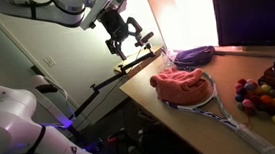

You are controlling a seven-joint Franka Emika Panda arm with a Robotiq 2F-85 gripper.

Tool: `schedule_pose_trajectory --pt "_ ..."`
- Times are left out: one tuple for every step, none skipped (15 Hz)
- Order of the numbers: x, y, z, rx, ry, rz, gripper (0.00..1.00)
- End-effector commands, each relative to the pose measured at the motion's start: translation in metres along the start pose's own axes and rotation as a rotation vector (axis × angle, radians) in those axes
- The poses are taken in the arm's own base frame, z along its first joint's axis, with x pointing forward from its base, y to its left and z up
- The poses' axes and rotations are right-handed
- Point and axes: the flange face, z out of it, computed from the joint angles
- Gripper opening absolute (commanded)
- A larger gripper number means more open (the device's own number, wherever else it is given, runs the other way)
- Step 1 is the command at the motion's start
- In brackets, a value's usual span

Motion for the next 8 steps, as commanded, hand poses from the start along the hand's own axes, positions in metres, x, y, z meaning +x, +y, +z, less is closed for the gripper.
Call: schedule_pose_trajectory --pt "0.000 0.000 0.000 0.000 0.000 0.000 1.00" --pt "0.000 0.000 0.000 0.000 0.000 0.000 1.00" --pt "0.006 0.006 0.000 -0.007 0.010 -0.012 1.00" --pt "0.011 0.008 0.000 -0.015 0.009 -0.021 1.00" --pt "0.020 0.012 -0.003 -0.025 0.040 -0.038 1.00" --pt "0.027 0.016 -0.004 -0.036 0.035 -0.042 1.00" --pt "0.036 0.022 -0.005 -0.045 0.060 -0.059 1.00" --pt "0.043 0.029 -0.006 -0.045 0.073 -0.059 1.00"
